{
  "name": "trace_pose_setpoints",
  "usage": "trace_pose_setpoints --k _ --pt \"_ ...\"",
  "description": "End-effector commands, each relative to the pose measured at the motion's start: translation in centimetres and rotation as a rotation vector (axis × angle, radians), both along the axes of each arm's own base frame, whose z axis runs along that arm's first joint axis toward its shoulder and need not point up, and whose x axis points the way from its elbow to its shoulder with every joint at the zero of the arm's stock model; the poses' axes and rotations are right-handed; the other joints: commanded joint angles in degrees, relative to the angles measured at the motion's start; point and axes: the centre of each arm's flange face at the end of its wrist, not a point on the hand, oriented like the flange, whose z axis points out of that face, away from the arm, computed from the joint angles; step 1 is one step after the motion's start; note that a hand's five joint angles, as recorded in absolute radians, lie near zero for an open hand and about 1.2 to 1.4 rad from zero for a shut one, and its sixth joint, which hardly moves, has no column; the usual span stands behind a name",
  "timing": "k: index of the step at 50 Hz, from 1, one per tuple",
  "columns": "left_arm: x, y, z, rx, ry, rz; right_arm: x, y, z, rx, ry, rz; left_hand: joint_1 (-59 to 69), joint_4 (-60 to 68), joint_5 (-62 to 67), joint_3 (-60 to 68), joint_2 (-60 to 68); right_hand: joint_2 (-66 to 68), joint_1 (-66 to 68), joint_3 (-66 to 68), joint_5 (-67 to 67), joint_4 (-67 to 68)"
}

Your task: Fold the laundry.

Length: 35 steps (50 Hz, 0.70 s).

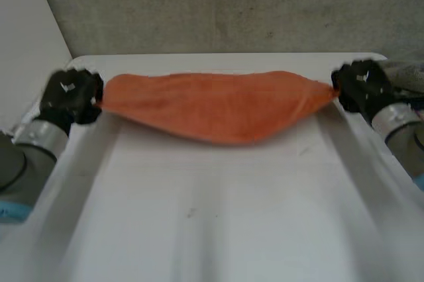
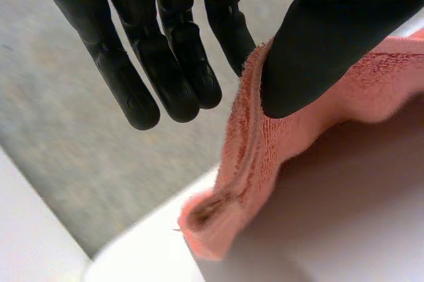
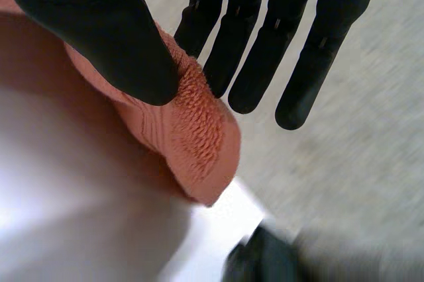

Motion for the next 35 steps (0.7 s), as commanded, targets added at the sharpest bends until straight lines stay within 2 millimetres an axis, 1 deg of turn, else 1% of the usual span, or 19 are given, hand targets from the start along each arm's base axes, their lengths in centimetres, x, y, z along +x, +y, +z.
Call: trace_pose_setpoints --k 1,2,3,5,6,7,8,9,13,18,22,26,29,30,32,33,35 --pt "0.7 1.5 -1.7 0.049 -0.073 -0.007 -1.6 2.7 -1.0 0.204 0.204 0.001 13.20 11.03 13.24 11.54 11.16 9.55 13.34 8.77 9.27 8.32" --pt "0.9 1.6 -1.7 0.060 -0.074 -0.003 -1.9 3.1 -0.7 0.243 0.251 0.010 13.20 11.03 13.24 11.54 11.16 4.86 8.65 4.08 4.58 3.63" --pt "1.0 1.6 -1.7 0.065 -0.072 -0.003 -1.9 3.4 -0.4 0.256 0.272 0.020 13.20 11.03 13.24 11.54 11.16 2.98 6.77 2.20 2.70 1.75" --pt "1.2 1.7 -1.6 0.073 -0.072 0.000 -1.9 3.8 0.3 0.276 0.310 0.036 13.20 11.03 13.24 11.54 11.16 -4.90 -1.12 -5.68 -5.18 -6.13" --pt "1.3 1.7 -1.5 0.079 -0.072 -0.003 -1.8 4.0 1.3 0.282 0.333 0.044 13.20 11.03 13.24 11.54 11.16 -21.76 -17.98 -22.54 -22.04 -22.99" --pt "1.3 1.7 -1.5 0.080 -0.074 -0.005 -1.7 4.1 1.7 0.285 0.338 0.047 13.20 11.03 13.24 11.54 11.16 -31.09 -27.30 -31.87 -31.37 -32.32" --pt "1.3 1.8 -1.4 0.081 -0.074 -0.008 -1.6 4.2 2.2 0.286 0.339 0.049 13.20 11.03 13.24 11.54 11.16 -37.35 -33.56 -38.12 -37.63 -38.58" --pt "1.3 1.9 -1.4 0.085 -0.074 -0.013 -1.3 4.3 3.1 0.286 0.334 0.054 13.20 11.03 13.24 11.54 11.16 -39.91 -36.12 -40.68 -40.19 -41.14" --pt "1.1 2.2 -1.1 0.090 -0.074 -0.019 -0.6 4.3 4.7 0.271 0.337 0.060 13.20 11.03 13.24 11.54 11.16 -48.65 -44.86 -49.43 -48.93 -49.88" --pt "0.5 2.5 -0.7 0.081 -0.073 -0.035 0.7 4.3 5.5 0.279 0.369 0.064 13.20 11.03 13.24 11.54 11.16 -49.02 -45.23 -49.80 -49.30 -50.25" --pt "0.3 2.6 -0.4 0.069 -0.072 -0.038 2.0 4.6 4.9 0.306 0.433 0.091 13.20 11.03 13.24 11.54 11.16 -47.84 -44.05 -48.62 -48.12 -49.07" --pt "0.1 2.6 -0.1 0.060 -0.067 -0.038 3.5 4.8 3.1 0.295 0.550 0.169 13.20 11.03 13.24 11.54 11.16 -45.15 -41.36 -45.93 -45.43 -46.38" --pt "0.1 2.6 0.0 0.058 -0.066 -0.036 3.9 4.9 1.9 0.290 0.610 0.210 13.20 11.03 13.24 11.54 11.16 -45.15 -41.36 -45.92 -45.43 -46.38" --pt "0.2 2.5 0.0 0.056 -0.065 -0.033 4.2 5.0 1.2 0.285 0.643 0.236 13.20 11.03 13.24 11.54 11.16 -44.15 -40.36 -44.93 -44.43 -45.38" --pt "0.2 2.5 0.0 0.057 -0.064 -0.028 4.3 5.0 0.6 0.276 0.671 0.250 13.20 11.03 13.24 11.54 11.16 -43.13 -39.35 -43.91 -43.41 -44.36" --pt "0.2 2.4 0.0 0.058 -0.064 -0.027 4.3 4.8 -0.1 0.277 0.687 0.260 13.20 11.03 13.24 11.54 11.16 -42.63 -38.84 -43.41 -42.91 -43.86" --pt "0.3 2.4 0.0 0.058 -0.063 -0.024 4.3 4.6 -0.5 0.280 0.691 0.261 13.20 11.03 13.24 11.54 11.16 -41.95 -38.17 -42.73 -42.23 -43.18"
